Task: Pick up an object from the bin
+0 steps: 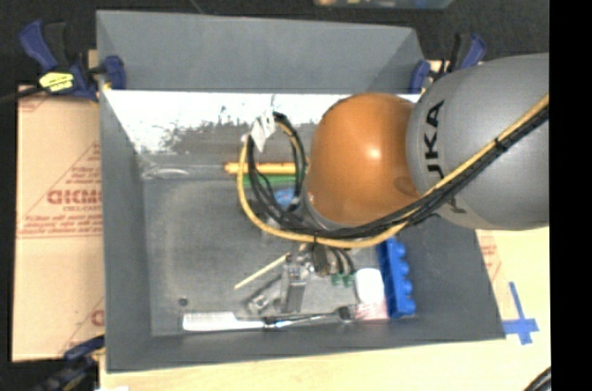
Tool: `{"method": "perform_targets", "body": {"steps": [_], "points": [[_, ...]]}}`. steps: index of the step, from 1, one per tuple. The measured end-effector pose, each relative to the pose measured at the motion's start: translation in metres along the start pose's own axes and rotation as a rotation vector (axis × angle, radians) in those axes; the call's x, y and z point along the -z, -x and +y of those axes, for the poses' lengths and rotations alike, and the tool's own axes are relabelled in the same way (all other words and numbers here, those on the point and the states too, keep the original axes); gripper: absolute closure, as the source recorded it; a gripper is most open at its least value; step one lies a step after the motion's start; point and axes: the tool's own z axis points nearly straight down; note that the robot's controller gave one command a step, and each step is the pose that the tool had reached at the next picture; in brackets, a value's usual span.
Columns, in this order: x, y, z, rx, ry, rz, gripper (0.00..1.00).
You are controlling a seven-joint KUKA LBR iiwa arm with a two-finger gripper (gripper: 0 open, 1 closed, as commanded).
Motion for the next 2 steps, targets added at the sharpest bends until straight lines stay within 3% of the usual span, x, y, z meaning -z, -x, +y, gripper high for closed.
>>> {"method": "perform_targets", "body": {"steps": [1,2], "points": [[0.002,0.002,0.000,-0.002,0.001,-0.005,0.00],[-0.131,0.047,-0.085,0.126,-0.002,-0.004,0.00]]}}
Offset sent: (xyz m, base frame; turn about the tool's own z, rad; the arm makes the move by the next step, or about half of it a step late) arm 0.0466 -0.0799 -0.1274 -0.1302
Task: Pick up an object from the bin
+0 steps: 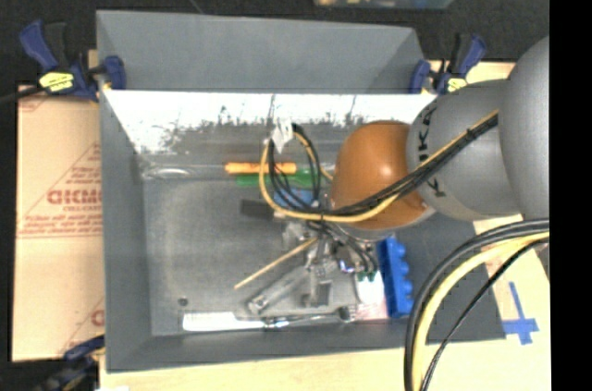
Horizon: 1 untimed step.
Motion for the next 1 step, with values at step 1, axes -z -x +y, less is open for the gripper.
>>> {"method": "perform_targets", "body": {"steps": [1], "points": [[0.0043,0.0116,-0.0050,0.065,0.003,-0.018,0.00]]}}
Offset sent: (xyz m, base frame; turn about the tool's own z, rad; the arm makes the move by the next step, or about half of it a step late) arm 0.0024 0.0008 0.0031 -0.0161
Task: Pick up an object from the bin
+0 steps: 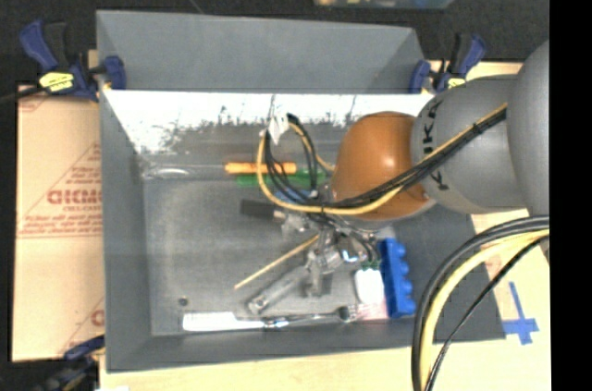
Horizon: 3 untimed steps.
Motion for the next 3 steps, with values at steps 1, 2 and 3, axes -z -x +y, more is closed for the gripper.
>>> {"method": "perform_targets", "body": {"steps": [1,2,3], "points": [[-0.0001,-0.0068,0.0047,-0.044,-0.001,0.009,0.00],[0.0006,0.0000,-0.0003,-0.007,0.000,-0.002,0.00],[0.0004,-0.0054,0.0032,-0.037,0.000,0.006,1.00]]}}
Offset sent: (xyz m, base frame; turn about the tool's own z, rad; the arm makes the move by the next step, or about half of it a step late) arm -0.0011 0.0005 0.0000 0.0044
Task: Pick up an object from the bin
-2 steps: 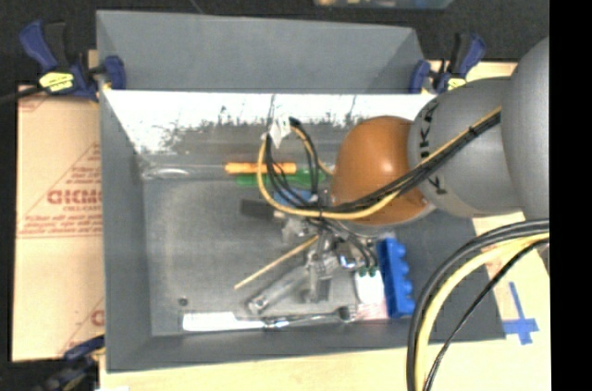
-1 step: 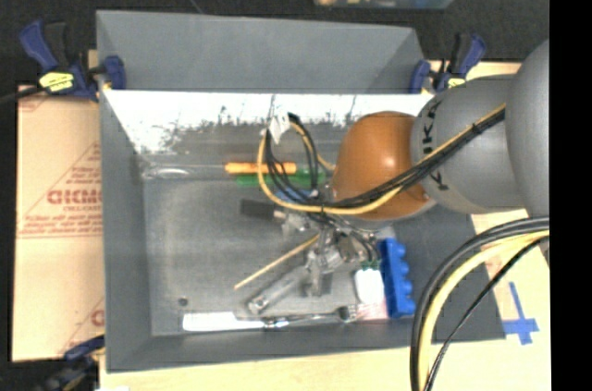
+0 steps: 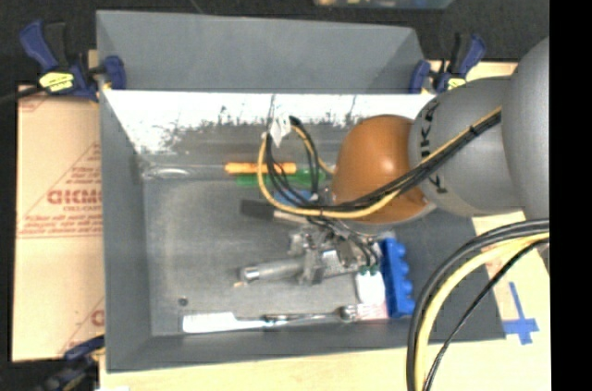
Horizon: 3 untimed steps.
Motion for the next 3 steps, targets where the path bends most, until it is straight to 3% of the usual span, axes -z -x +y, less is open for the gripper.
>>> {"method": "perform_targets", "body": {"steps": [1,3], "points": [[0.000,0.000,0.000,-0.001,0.000,0.000,1.00],[0.069,0.001,-0.001,-0.003,-0.001,0.000,1.00]]}}
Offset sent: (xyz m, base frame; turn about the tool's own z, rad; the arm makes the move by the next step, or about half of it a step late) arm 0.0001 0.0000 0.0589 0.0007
